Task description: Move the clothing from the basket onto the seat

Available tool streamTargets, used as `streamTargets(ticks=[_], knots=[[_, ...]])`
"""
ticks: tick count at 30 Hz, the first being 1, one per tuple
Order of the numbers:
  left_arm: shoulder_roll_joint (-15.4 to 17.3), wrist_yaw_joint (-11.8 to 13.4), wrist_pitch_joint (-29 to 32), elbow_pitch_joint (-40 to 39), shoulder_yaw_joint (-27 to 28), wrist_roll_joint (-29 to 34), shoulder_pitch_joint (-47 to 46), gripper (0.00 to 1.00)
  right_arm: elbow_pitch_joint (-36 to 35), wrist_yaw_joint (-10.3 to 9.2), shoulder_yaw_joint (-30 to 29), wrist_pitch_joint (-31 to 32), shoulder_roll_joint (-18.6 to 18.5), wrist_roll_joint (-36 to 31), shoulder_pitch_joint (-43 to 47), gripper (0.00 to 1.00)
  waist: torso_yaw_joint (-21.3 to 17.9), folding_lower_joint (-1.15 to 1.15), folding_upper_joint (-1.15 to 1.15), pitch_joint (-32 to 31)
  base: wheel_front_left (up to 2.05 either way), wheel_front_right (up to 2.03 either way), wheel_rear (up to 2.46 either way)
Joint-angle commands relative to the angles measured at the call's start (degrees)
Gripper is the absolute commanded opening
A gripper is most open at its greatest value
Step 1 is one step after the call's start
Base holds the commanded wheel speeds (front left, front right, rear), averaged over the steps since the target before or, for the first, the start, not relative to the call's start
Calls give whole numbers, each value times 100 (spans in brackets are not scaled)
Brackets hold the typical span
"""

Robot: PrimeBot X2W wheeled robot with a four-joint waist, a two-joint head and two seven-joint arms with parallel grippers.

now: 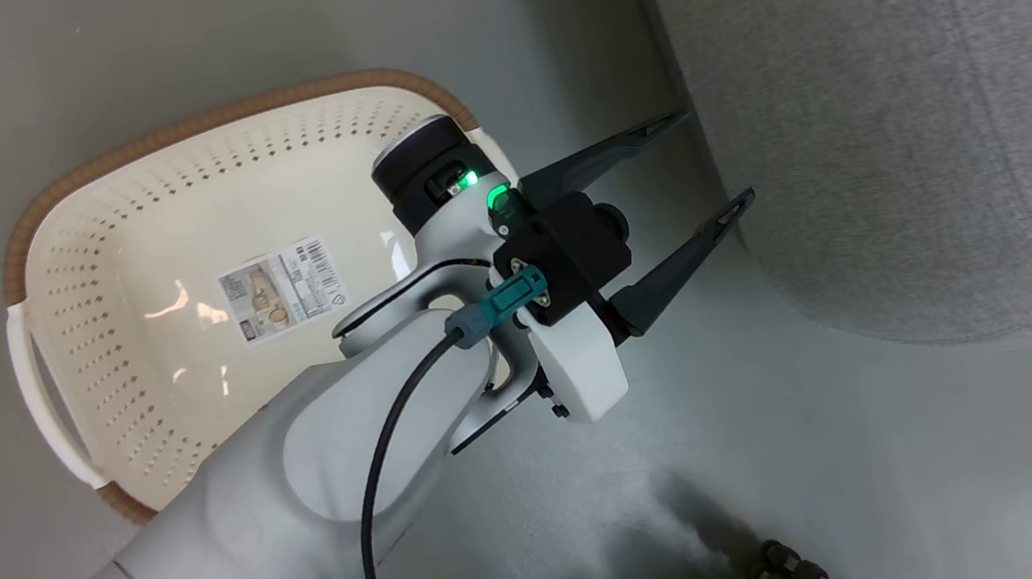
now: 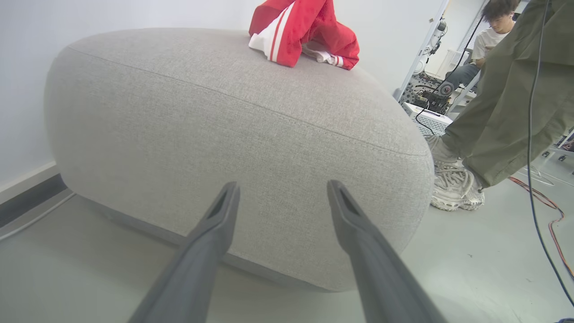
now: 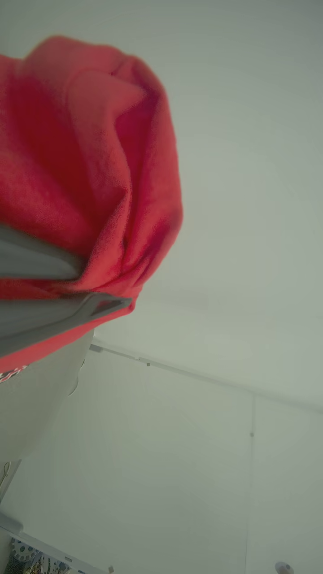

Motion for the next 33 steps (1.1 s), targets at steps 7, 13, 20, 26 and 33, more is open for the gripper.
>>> streamTargets(ticks=[7, 13, 20, 26, 33], knots=[[-112, -41, -27, -156, 314, 56, -21, 100, 969, 7, 550, 9, -234, 199, -159, 0, 371, -1, 0, 139, 0, 0, 0], [-188, -41, -27, -242, 474, 123, 75, 100, 1144, 7, 1162, -25, -125, 724, 222, 0, 526, -1, 0, 30, 0, 0, 0], [-274, -41, -27, -312, 684, 134, 348, 100, 736, 7, 1419, -27, 139, 1321, 1370, 100, 607, -1, 0, -347, 0, 0, 0], [-305, -41, -27, -378, 976, 169, 709, 100, 275, 7, 1844, -27, 396, 1872, 2230, 100, 666, -1, 0, -790, 0, 0, 0], [-314, -41, -27, -412, 1599, 291, 1278, 100, -569, 7, 2345, -28, 681, 2145, 3245, 100, 812, -1, 0, -1399, 0, 0, 0]])
